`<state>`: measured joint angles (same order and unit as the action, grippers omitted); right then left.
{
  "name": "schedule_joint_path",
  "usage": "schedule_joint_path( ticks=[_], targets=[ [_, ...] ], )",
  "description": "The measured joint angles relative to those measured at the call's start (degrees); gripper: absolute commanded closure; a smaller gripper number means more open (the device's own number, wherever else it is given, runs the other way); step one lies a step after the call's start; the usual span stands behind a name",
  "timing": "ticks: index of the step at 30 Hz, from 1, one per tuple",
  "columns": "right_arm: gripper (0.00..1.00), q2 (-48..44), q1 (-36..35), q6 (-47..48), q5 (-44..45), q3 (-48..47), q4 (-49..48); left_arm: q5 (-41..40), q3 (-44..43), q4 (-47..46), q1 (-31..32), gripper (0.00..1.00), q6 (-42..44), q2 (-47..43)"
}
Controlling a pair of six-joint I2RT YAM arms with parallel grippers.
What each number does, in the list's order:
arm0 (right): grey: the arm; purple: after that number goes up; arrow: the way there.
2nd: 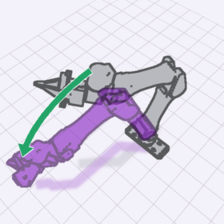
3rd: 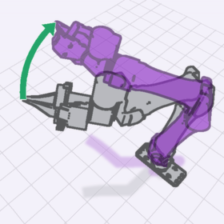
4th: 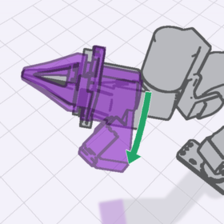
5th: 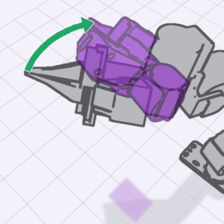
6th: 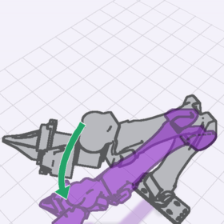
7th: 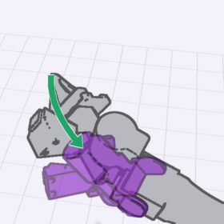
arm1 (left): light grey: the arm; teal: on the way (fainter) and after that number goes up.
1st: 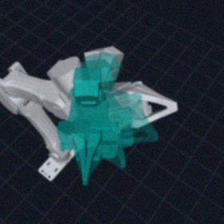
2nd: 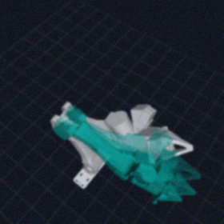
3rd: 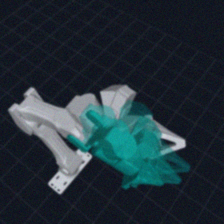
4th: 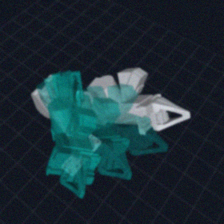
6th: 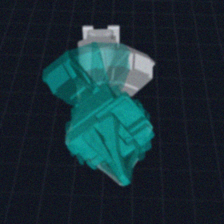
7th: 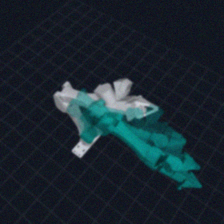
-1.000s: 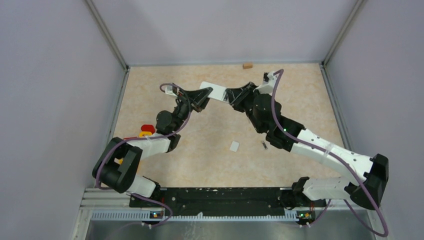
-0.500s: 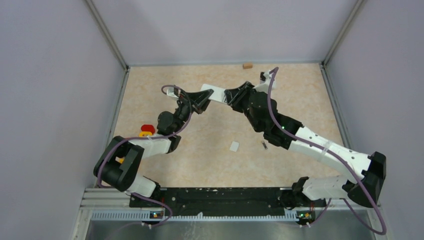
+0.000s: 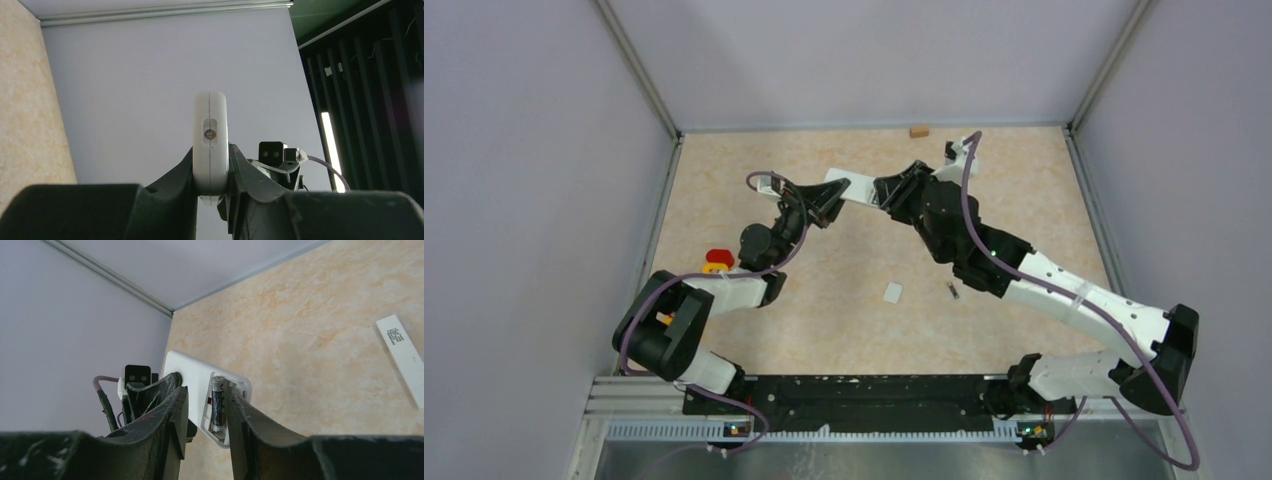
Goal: Load the batteries into the remote control
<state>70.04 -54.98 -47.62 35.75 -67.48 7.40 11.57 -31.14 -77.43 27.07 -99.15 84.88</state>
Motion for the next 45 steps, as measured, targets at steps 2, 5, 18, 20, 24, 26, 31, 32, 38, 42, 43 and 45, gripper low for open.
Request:
schedule_joint_path(
  ticks=[2,5,18,20,24,26,31,32,38,42,43,45],
  targets=[
    [0.6,-0.07,0.0,0.07,-0.02,-0.37,0.52,-0.35,0.24,-0.28,-0.02,1.0,-0.04,0.02],
    [0.48,-0.46,0.02,0.22,-0.02,-1.11,1.84,-1.05,0.42,-1.05,-0.02,1.0,-0.31,0.02],
    [0.06,-5.53,0.85,-6.38,-7.61,-2.91,10.97,-2.23,0.42,-7.13,-1.53,1.0,0.22,1.77],
    [0.09,-6.73,2.36,-9.77,-11.76,-1.99,8.94,-2.23,0.42,-7.08,-1.73,1.0,0.24,2.49],
    [0.12,-6.93,6.45,-18.62,-20.33,0.83,3.32,-2.08,0.42,-7.04,-1.99,1.0,0.39,3.17],
    [0.12,-6.32,7.1,-22.32,-22.77,2.27,1.62,-1.99,0.42,-7.17,-2.1,1.0,0.85,3.17],
    [0.12,-5.11,7.17,-31.63,-25.97,6.82,-3.19,-1.95,0.42,-7.23,-2.25,1.0,2.05,3.17],
    [0.13,-5.11,7.17,-33.4,-25.99,7.8,-4.09,-1.92,0.42,-7.23,-2.25,1.0,2.21,3.17],
    [0.16,-5.01,7.45,-41.42,-25.38,12.66,-10.51,-1.68,0.42,-7.26,-2.29,1.0,2.69,3.17],
    [0.17,-4.22,8.15,-45.4,-25.09,13.62,-13.88,-1.42,0.42,-7.28,-2.29,1.0,2.82,3.17],
    [0.17,-3.89,8.41,-46.21,-25.09,13.64,-14.64,-1.36,0.42,-7.28,-2.29,1.0,2.84,3.17],
    [0.18,-3.45,8.81,-47.63,-24.98,13.97,-15.87,-1.31,0.42,-7.28,-2.29,1.0,2.86,3.15]
  ],
)
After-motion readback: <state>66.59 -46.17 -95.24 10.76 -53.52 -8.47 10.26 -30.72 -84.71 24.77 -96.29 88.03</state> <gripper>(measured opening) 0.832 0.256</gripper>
